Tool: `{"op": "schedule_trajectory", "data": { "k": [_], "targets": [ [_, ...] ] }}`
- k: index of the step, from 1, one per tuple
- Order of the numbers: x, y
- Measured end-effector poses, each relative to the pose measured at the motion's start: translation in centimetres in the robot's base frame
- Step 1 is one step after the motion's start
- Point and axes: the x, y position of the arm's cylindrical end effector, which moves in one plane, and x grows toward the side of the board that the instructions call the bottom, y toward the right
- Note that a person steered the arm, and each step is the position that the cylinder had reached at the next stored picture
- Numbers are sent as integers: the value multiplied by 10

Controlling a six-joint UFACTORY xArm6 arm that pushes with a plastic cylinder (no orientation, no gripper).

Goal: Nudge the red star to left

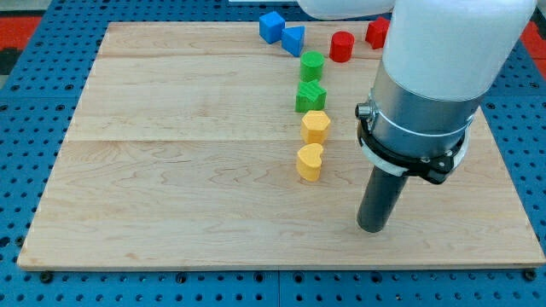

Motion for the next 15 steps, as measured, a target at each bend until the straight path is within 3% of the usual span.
{"op": "schedule_trajectory", "data": {
  "k": [5, 6, 7, 8, 9, 12, 14, 15],
  "targets": [
    [-9, 5],
    [6, 78],
    [-24, 181],
    [-85, 195],
    [-150, 197],
    [-230, 192],
    [-364, 180],
    [-380, 159]
  ]
}}
